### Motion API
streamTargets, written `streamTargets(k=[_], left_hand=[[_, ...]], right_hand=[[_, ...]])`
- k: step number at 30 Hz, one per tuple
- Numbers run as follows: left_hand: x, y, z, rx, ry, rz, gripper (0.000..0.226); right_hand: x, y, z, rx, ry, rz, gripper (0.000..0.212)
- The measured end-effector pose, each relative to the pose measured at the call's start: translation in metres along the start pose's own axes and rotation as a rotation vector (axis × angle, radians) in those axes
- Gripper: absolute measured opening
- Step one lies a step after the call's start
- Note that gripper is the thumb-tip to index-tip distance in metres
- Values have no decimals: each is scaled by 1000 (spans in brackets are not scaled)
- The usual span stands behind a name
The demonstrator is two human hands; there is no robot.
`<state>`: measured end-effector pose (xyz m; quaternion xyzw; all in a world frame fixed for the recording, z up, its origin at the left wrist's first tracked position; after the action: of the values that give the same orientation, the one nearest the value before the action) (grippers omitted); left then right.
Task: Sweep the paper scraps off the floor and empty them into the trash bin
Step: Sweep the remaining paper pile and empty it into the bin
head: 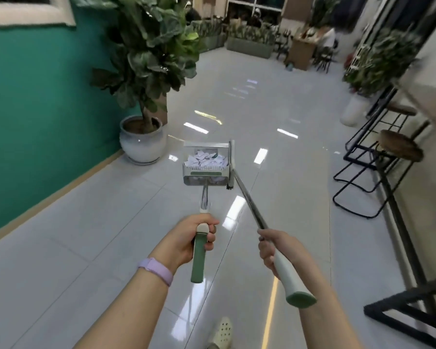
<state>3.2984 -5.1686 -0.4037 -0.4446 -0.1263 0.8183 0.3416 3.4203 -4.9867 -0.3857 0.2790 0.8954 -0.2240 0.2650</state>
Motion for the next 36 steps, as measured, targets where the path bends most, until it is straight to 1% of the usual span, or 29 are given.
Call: streamTargets(k=[6,9,11,17,22,29,32,36], left_hand=[[89,-60,132,181,-52,-100,20],[135,-97,198,205,-88,-140,20],[163,-114,239,208,-104,-166,20],[254,-134,331,291,-85,-192,19],[359,-145,417,274,-22,-223,21],[500,-152,569,350,49,-277,23],[551,-165,632,361,55,-315,21],[620,-192,691,427,94,-332,24]], right_hand=[[91,-7,-119,51,173,11,20],[133,-11,-183,27,254,24,18],[162,-15,-220,22,275,21,17],[257,-17,-304,114,225,55,23],[359,-11,-370,211,179,86,25],[504,-22,-469,358,121,139,30],[558,-35,-519,415,147,166,30],[628,-29,-581,433,191,219,28]])
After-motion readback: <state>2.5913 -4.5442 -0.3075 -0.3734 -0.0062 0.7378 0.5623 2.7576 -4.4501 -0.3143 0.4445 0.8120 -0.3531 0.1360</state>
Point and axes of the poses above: each hand's wrist, its own x-axis towards the middle knuckle, its own y-axis out of the back of the hand, z = x × y, the point moved 1 cm from there along x, towards the middle knuckle, and after that the axes turned 13 degrees about y, right-handed, at the moved point
